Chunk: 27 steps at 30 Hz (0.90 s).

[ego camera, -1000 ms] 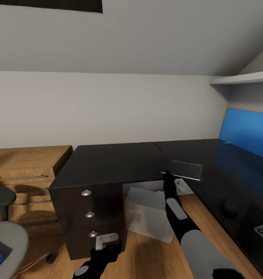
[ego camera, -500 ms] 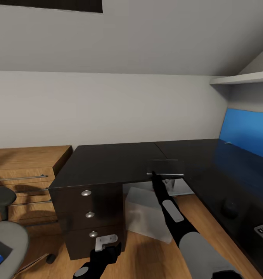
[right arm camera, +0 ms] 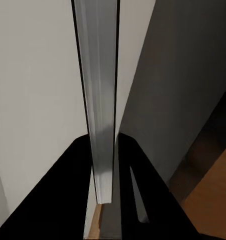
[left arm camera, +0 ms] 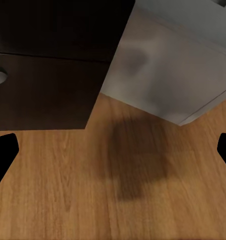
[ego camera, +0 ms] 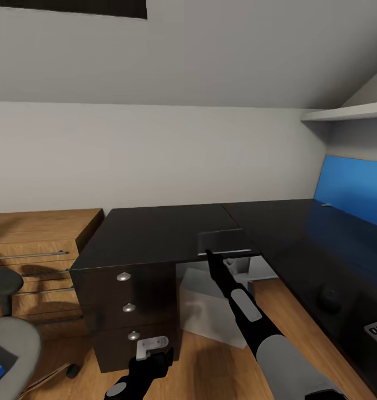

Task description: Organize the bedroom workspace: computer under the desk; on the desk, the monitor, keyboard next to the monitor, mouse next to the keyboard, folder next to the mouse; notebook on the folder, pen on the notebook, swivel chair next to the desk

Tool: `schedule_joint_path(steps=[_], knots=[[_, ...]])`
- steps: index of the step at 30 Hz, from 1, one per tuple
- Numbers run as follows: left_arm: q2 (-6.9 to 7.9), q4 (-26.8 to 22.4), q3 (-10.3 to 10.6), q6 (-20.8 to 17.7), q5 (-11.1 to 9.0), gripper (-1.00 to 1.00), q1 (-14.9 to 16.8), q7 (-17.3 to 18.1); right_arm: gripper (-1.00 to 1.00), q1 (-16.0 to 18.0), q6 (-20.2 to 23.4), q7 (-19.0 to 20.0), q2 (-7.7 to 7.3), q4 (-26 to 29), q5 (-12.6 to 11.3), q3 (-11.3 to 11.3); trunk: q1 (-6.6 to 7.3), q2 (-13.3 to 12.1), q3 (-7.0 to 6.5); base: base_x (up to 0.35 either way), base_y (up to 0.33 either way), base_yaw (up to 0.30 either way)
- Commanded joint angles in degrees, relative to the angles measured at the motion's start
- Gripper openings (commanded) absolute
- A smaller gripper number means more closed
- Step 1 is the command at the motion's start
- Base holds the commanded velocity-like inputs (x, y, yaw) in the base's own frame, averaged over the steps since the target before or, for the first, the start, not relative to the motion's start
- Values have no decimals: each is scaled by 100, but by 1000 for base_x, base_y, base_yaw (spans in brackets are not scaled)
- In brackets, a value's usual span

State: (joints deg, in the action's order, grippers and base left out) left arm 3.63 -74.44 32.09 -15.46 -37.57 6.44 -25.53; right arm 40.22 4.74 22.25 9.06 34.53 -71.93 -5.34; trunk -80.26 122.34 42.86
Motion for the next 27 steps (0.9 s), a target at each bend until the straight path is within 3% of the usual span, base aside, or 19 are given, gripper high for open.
schedule_joint_path(steps=[1, 13, 27], knots=[[6, -10, 15, -9, -43, 100, 6, -49, -100, 4, 62, 26, -1, -4, -75, -2, 1, 3, 6, 0, 0, 0], [6, -2, 15, -9, -40, 100, 6, -56, -100, 3, 1348, 48, -2, -2, -108, 14, 1, 3, 6, 0, 0, 0], [6, -4, 17, -10, -45, 100, 6, -36, -100, 3, 1419, 60, 9, -2, -134, 28, 1, 3, 6, 0, 0, 0]])
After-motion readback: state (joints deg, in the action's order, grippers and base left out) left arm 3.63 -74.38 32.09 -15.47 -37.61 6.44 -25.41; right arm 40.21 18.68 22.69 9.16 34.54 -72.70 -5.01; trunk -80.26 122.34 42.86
